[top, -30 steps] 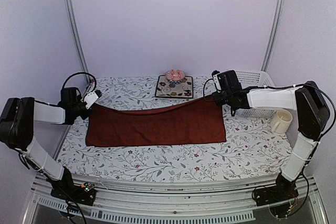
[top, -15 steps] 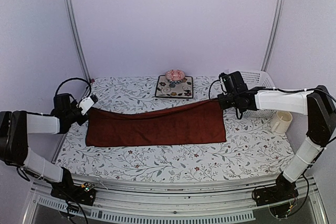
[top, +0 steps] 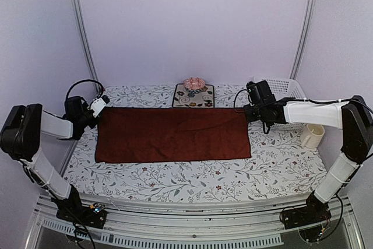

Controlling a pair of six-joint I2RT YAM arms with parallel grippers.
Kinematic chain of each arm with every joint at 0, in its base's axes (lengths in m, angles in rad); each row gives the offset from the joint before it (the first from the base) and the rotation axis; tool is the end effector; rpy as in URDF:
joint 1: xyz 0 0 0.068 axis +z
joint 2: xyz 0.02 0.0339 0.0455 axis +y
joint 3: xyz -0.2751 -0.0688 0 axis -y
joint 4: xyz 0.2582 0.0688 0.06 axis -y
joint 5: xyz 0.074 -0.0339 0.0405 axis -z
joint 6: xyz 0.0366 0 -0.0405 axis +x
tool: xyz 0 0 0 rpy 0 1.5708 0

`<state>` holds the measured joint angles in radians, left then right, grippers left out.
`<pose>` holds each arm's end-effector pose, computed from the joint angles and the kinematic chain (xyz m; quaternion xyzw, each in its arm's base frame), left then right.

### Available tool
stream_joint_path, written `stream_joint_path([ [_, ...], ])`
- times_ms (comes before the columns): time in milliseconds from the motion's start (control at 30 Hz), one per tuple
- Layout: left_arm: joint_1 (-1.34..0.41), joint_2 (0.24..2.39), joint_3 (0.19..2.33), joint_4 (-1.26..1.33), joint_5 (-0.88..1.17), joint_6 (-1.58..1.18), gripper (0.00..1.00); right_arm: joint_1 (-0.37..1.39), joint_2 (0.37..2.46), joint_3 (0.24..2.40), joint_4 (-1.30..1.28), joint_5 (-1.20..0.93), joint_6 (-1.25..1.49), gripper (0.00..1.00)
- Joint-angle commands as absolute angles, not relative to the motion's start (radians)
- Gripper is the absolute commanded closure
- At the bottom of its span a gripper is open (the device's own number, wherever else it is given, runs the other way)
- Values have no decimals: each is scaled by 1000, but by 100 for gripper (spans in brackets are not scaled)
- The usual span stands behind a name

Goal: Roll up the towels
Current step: Fold the towel at the center of the board.

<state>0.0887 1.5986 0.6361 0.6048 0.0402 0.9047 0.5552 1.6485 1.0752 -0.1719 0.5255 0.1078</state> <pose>0.3269 0.0276 0.1722 0.3364 0.7495 0.2571 0.5089 0.3228 0.1786 0.2265 -0.0946 0.8856 -0.0989 0.4437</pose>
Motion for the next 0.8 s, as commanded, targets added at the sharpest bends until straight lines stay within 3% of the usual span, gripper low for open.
stream_joint_path([
  [0, 77, 1640, 654, 712, -1, 895, 100, 551, 1612, 1063, -149, 567, 126, 98],
  [467, 20, 1755, 728, 779, -139, 920, 100, 551, 1605, 1052, -134, 587, 132, 98],
  [767, 64, 1657, 655, 648, 9, 947, 100, 557, 1596, 1045, -184, 541, 153, 98],
])
